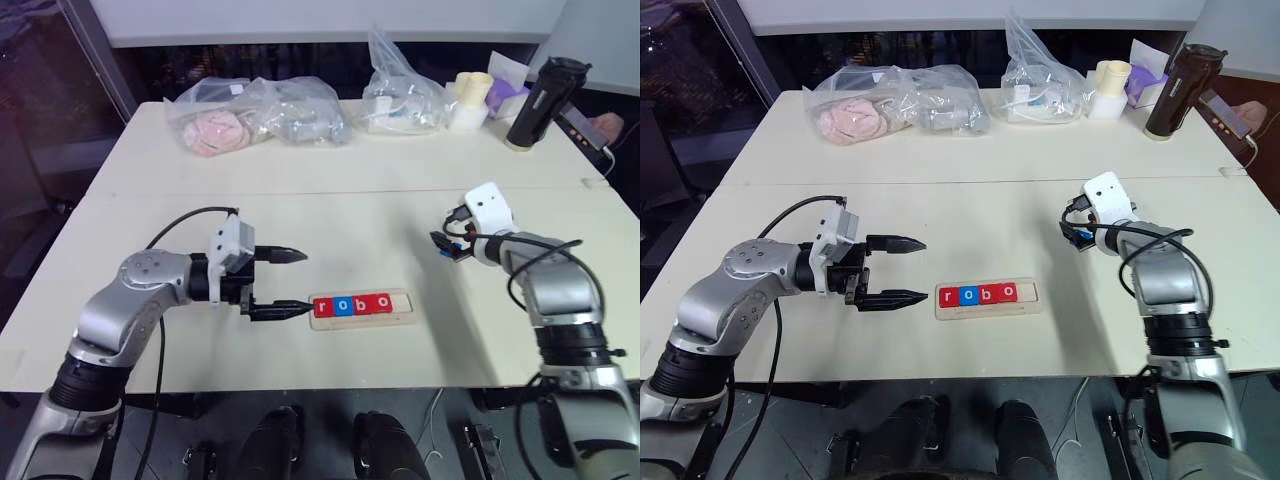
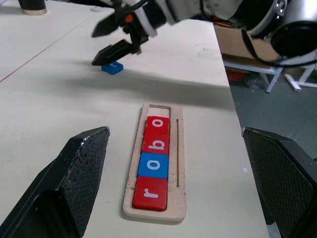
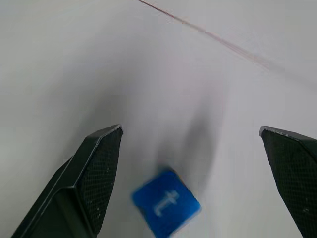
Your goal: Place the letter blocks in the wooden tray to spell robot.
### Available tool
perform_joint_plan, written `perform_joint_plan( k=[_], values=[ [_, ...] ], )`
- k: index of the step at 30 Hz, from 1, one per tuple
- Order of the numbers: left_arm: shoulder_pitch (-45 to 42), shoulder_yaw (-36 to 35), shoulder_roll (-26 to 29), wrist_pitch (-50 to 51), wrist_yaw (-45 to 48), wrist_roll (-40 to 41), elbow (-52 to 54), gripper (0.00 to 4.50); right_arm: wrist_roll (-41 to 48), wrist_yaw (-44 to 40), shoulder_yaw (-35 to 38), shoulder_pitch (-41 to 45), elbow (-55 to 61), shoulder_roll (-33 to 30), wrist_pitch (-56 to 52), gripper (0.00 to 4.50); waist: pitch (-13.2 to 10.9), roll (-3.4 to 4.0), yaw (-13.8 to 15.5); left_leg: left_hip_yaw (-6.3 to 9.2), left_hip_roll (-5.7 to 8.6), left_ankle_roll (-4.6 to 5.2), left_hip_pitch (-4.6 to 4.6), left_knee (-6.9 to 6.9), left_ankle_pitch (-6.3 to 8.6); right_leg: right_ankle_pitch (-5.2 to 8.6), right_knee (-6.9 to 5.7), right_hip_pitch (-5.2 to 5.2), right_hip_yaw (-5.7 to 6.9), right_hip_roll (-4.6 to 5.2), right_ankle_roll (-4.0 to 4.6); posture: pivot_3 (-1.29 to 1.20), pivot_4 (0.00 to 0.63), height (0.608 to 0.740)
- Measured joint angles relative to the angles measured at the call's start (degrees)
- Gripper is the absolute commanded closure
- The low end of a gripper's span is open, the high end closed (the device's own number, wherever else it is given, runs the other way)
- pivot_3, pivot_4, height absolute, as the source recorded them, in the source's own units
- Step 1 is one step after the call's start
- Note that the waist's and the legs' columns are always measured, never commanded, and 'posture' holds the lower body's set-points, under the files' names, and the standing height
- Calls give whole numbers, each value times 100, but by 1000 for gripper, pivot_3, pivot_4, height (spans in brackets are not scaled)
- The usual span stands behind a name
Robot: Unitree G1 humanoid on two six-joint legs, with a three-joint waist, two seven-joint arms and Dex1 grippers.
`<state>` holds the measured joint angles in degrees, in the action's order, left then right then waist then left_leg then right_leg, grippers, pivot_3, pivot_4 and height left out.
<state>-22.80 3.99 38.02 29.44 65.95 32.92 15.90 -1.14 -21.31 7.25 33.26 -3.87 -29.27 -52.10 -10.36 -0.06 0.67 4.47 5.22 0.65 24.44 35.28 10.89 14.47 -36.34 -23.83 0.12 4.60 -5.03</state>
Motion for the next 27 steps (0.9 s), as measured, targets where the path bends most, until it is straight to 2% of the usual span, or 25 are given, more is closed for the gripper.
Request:
perform_joint_plan(
  k=[6, 12, 21, 27],
  values=[
    [-2, 69, -2, -8, 12, -5, -4, 0, -23, 886, 264, 139, 737, 591, -1142, 37, 1, 2, -11, 0, -1, -3, 0, -5, -2, -3, -2, -4, 0, -4, -2, 0, 150, 738],
    [-3, 100, -2, -11, 7, -5, -6, 0, 15, 1321, 322, 136, 1057, 1077, -1825, 37, 2, 3, -17, 0, -1, -2, 0, -4, -3, -4, -3, -4, 0, -5, -1, 0, 150, 738],
    [-3, 101, -2, -11, -11, -5, -6, 0, 47, 1609, 371, 34, 1176, 1476, -2054, 37, 2, 3, -47, 0, -1, -2, -1, -5, -3, -4, -4, -4, 0, -6, -2, 0, 150, 738],
    [-2, 101, -1, -11, -22, -5, -5, 0, 195, 1776, 776, 183, 664, 1631, -1876, 37, 3, 3, -80, 0, -1, -2, -5, -4, -4, -5, -7, 0, 0, -7, -1, 0, 150, 738]
  ],
)
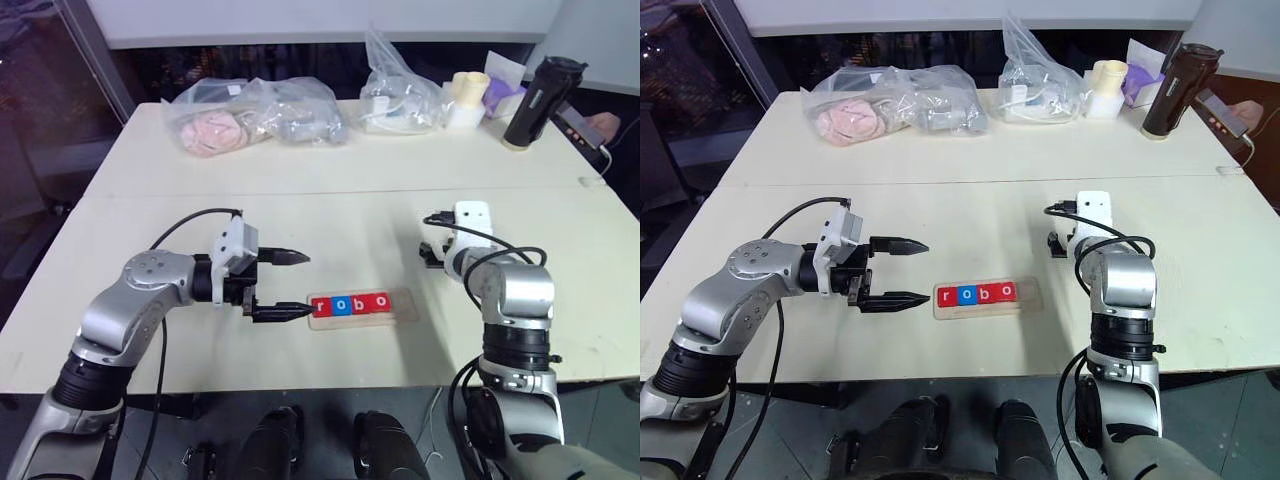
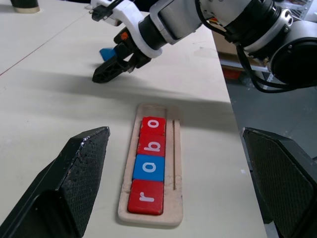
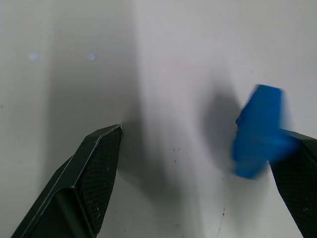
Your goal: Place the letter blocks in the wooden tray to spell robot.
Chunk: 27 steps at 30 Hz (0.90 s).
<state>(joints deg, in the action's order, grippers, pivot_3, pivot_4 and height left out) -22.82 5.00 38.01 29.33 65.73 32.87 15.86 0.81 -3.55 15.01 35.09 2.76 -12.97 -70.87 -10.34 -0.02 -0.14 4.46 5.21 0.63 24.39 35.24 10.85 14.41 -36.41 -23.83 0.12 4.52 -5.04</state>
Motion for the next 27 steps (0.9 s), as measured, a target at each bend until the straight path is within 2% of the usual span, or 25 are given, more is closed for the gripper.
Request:
perform_joint_plan(
  k=[1, 2, 5, 10, 12, 15, 16, 22, 27],
  values=[
    [0, 0, 0, 0, -1, 0, 0, 0, 18, 20, 40, 27, -38, 31, 2, 37, 0, 0, -20, 0, 0, 0, -1, 0, 0, 0, -2, 1, 0, 0, 0, 0, 150, 738],
    [0, 0, 0, 0, -3, 0, 3, 0, 47, 54, 113, 71, -88, 86, -2, 267, 0, 0, -42, 0, 0, -1, -2, 0, -1, 0, -3, 2, 0, 0, 0, 0, 150, 738],
    [1, 0, 1, 0, -17, 0, 11, 0, 74, 178, 282, 141, -156, 168, 2, 1244, 1, 0, -61, 0, 0, -1, -4, 0, -1, 0, -11, 1, 0, 0, 0, 0, 150, 738],
    [15, 0, 1, 1, -67, 1, 16, 0, 81, 295, 329, 174, -201, 191, 38, 1244, 1, 0, -64, 0, 0, -2, -5, 0, -1, 0, -16, -2, 0, 0, 0, 0, 150, 738],
    [16, 0, 1, 1, -79, 2, 16, 0, 118, 320, 341, 185, -201, 201, 19, 1792, 1, 0, -64, 0, 0, -2, -5, 1, -2, 0, -20, -3, 0, 0, 0, 0, 150, 738],
    [16, 0, 1, 1, -96, 3, 16, 0, 163, 335, 343, 197, -200, 199, -8, 3189, 1, 0, -64, 0, 0, -2, -5, 0, -2, 0, -23, -5, 0, 0, 0, 0, 150, 738],
    [16, 0, 1, 1, -98, 3, 16, 0, 173, 335, 337, 198, -198, 198, -13, 3339, 1, 0, -65, 0, 0, -2, -5, 0, -2, 0, -24, -5, 0, 1, 0, 0, 150, 738],
    [15, 1, -1, 0, -103, 3, 16, 0, 179, 321, 208, 184, -121, 155, -118, 3335, 1, 0, -65, 0, 0, -3, -4, 0, -2, 0, -35, -13, 0, 1, 0, 0, 150, 738],
    [9, 13, -15, -8, -104, 3, 15, 0, 228, 107, -110, -120, 356, -151, -346, 3335, 0, 0, -48, 0, 0, -3, 0, -1, -2, 1, -37, -18, 0, 3, 1, 0, 150, 738]
  ],
)
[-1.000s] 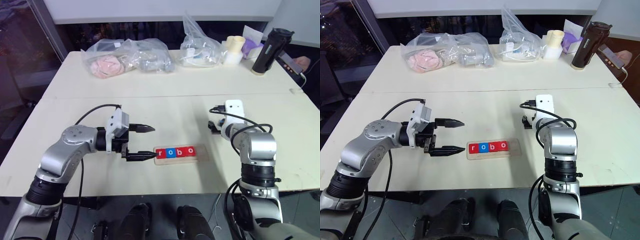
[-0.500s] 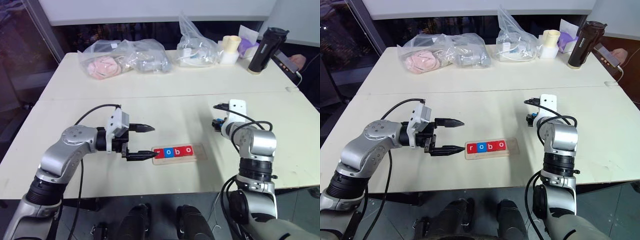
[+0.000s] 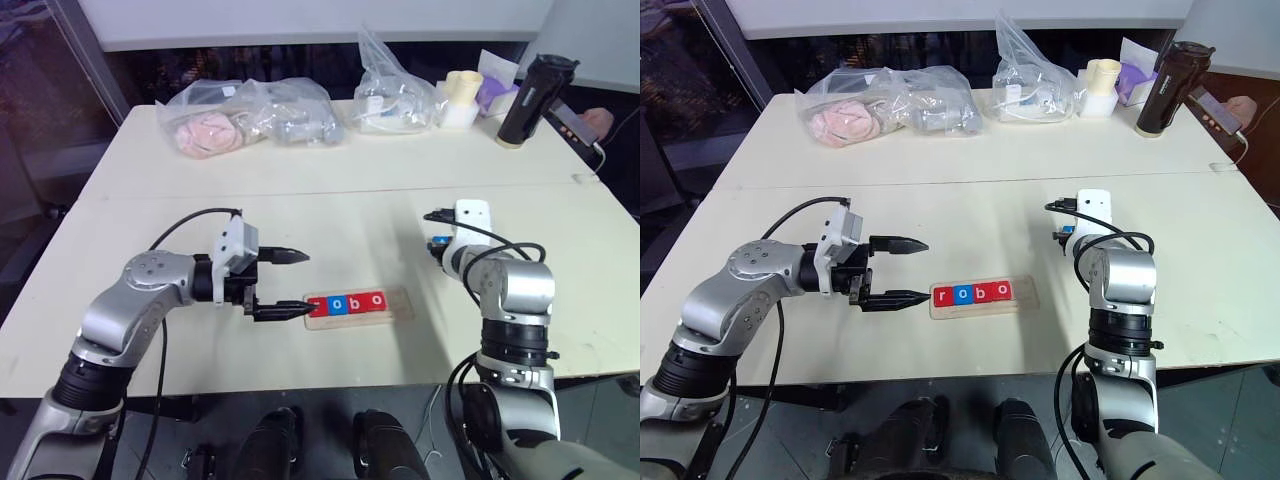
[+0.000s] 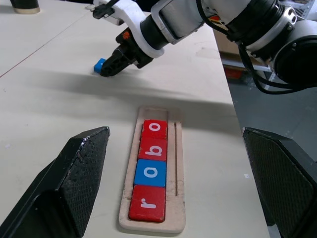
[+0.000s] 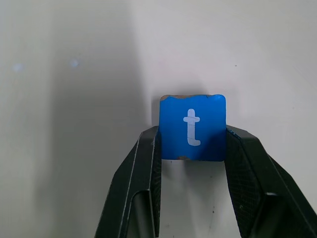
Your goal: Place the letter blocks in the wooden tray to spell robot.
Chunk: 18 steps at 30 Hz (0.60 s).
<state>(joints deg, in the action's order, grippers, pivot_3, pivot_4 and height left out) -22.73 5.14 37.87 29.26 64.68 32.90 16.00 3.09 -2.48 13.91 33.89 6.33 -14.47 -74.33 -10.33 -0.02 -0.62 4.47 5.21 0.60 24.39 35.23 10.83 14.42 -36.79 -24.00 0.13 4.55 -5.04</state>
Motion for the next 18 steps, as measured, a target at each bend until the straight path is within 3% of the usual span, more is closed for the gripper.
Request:
perform_joint_plan(
  k=[4, 9, 18],
  values=[
    [13, 10, 12, -5, 6, -1, -7, 0, 416, -561, -227, -644, 1569, -640, -942, 3335, 0, 0, 2, 0, 1, 0, 9, -1, 0, 1, -1, -8, 0, 5, -2, 0, 150, 738],
    [14, 25, 10, -10, 31, 4, -5, 0, 1024, -1057, -231, -1490, 3102, -933, -1773, 3335, 0, -1, -2, 2, -3, 0, 7, 0, 1, 12, -11, -10, 1, 4, 14, 0, 150, 738],
    [0, 39, 7, -18, 152, 5, -45, 0, 1630, -1058, -30, -2169, 3716, -1075, -1776, 3335, -1, -2, 3, 1, -3, 0, 8, 3, 1, 14, -4, -8, 1, 6, 18, 0, 150, 738]
  ],
)
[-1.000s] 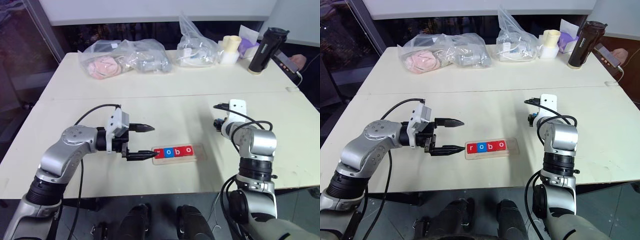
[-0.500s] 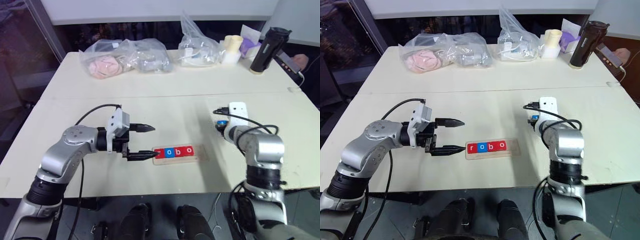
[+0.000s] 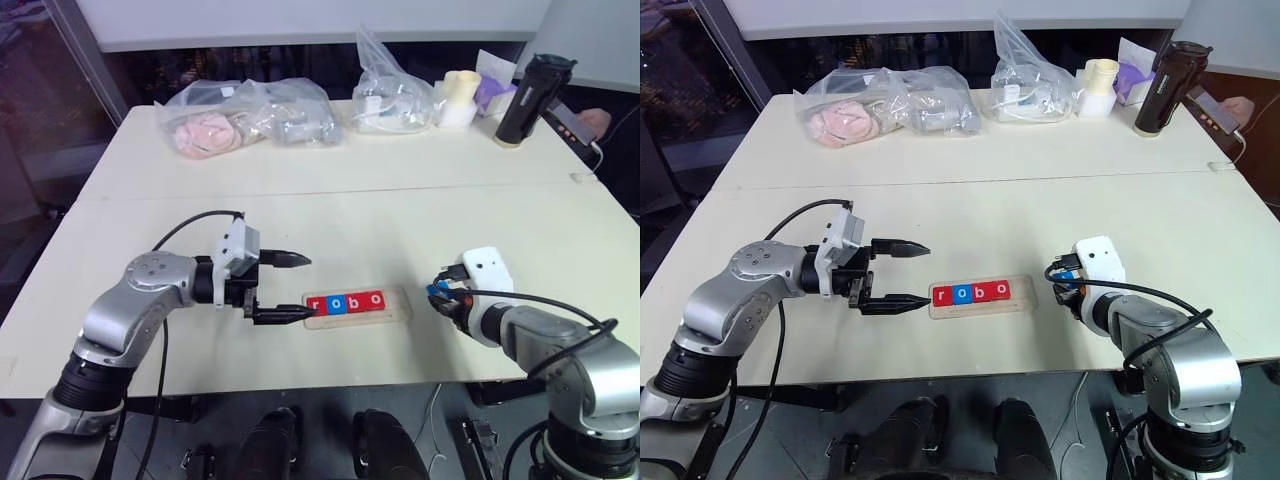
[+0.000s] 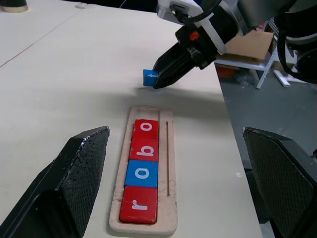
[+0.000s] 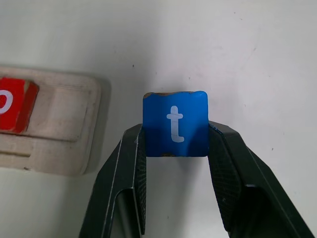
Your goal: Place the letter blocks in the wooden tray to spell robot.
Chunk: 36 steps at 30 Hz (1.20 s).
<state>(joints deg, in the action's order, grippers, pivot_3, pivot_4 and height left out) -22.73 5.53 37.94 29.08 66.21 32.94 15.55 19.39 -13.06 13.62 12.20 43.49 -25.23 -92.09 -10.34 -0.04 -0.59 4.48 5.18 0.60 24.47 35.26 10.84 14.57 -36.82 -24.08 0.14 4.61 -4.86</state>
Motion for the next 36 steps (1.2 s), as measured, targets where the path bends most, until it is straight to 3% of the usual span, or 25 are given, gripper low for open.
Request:
perform_joint_plan(
  k=[2, 8, 9, 12, 14, 17, 20, 22, 27, 36],
  values=[
    [-6, 1, -1, -9, 13, 0, -20, 0, 43, 107, 3, -46, 6, 38, 0, 3335, 0, 0, -2, 0, 0, 0, 1, -2, 0, 0, 5, 0, 0, 0, 0, 0, 150, 738],
    [-11, 5, -6, -71, 21, -2, -27, 0, 229, 245, -5, -90, 10, 24, 0, 264, 0, 0, 0, 0, 0, 0, 2, -2, 0, 0, 13, 2, 0, 1, 1, 0, 150, 738],
    [-11, 8, -7, -73, 20, -3, -28, 0, 279, 222, -6, -88, 9, -57, 0, 46, 0, 0, 0, 0, 0, 0, 3, -2, 0, 0, 15, 3, 0, 1, 1, 0, 150, 738],
    [-11, 22, -13, -76, 18, -3, -31, 0, 533, -139, -43, -9, -11, -647, 12, 46, -1, 0, 2, 0, 0, 0, 5, -2, 0, 1, 27, 8, 2, 1, 1, 0, 150, 738],
    [-15, 33, -21, -78, 17, -3, -32, 0, 867, -916, -197, 67, -46, -1670, 250, 46, -4, 2, 1, 2, -3, 3, 5, -1, 1, 0, 53, 23, 10, -1, 0, 0, 150, 738],
    [-26, 43, -31, -86, 19, -10, -53, 0, 949, -2409, -353, -95, -351, -3135, 1861, 46, -4, -5, 1, 4, -7, 19, -6, -2, 12, 3, 81, 51, 22, -1, -5, 0, 150, 738],
    [-55, 51, -48, -103, 16, -52, -92, 0, 324, -3757, -782, -529, -1560, -3956, 4384, 46, -5, -8, 8, 0, -3, 28, -7, 0, 19, 5, 103, 65, 22, 4, -13, 0, 150, 738],
    [-65, 51, -62, -107, 15, -88, -121, 0, -53, -4453, -1052, -576, -2449, -4005, 5792, 46, -5, -7, 5, -4, -2, 33, -5, 0, 22, 0, 114, 66, 17, 6, -20, 0, 150, 738],
    [-132, 48, -101, -110, 10, -116, -146, 0, -702, -5285, -1692, 18, -3960, -3844, 7749, 46, -7, -5, -14, -4, -3, 34, -7, 0, 23, -1, 101, 61, 13, 6, -20, 0, 150, 738],
    [-101, 35, -73, -102, -26, -120, -136, 0, -954, -5906, -2011, 578, -4917, -3381, 8389, 46, -7, -5, 64, -2, -1, 32, -6, 3, 23, -1, 91, 55, 10, 7, -19, 0, 150, 738]
  ],
)
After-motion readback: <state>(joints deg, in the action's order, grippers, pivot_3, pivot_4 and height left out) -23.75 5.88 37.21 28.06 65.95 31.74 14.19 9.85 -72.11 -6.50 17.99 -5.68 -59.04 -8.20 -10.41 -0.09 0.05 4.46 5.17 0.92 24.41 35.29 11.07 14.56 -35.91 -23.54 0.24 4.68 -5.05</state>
